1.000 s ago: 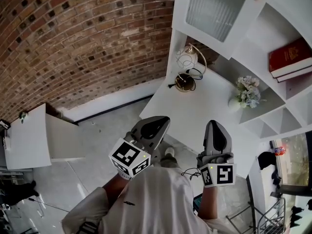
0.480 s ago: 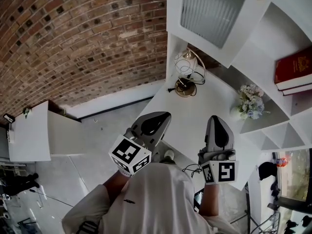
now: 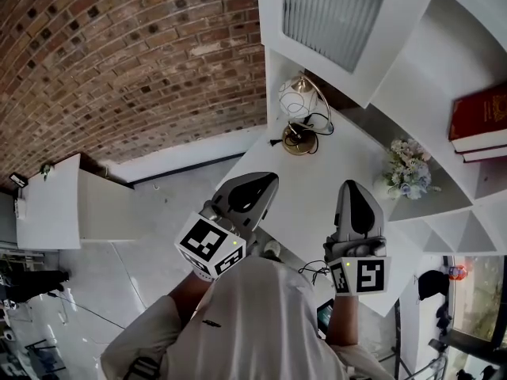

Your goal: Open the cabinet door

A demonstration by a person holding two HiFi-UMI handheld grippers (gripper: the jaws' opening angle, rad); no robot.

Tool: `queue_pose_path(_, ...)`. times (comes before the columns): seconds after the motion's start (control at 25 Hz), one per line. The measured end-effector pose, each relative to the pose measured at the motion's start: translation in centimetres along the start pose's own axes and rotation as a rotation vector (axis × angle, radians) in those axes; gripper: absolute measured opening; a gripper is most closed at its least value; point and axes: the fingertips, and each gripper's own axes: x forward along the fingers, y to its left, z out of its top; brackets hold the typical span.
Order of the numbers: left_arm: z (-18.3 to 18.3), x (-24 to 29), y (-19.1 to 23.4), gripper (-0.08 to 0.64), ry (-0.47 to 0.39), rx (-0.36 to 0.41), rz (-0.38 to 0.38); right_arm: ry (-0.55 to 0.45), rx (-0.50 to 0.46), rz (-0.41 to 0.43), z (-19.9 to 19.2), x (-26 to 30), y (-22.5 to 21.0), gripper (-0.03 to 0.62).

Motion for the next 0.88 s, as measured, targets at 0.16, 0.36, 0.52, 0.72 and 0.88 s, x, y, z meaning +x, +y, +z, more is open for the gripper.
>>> queue_pose_path(0.16,0.8,0.8,-0.1,0.009,-0.005,0.015,-0.004,-0.006,0.000,0.014,0.2,0.5,-0.4,0.017)
queue_pose_path(0.36,0.7,2.1,-0.3,0.009,0.002,0.020,-0.017,-0.019,-0.009,0.021,0.7,1.2,-0.9,0.077)
queue_pose_path(0.52,0.8,3.0,-0.5,0.009,0.010,0.027,-0.022,-0.026,-0.027,0.029,1.2,2.0,-1.2,0.107)
queue_pose_path(0.72,0.6,4.0,-0.1,0.009,0.023,0.022,-0.017,-0.044,-0.027,0.038,2.0,3.1,-1.9,0.161)
queue_pose_path(0.88,0.8,4.8,0.2,0.009,0.016,0.022,-0.021,-0.029,-0.053,0.036,2.0,3.9,-2.9,0.175)
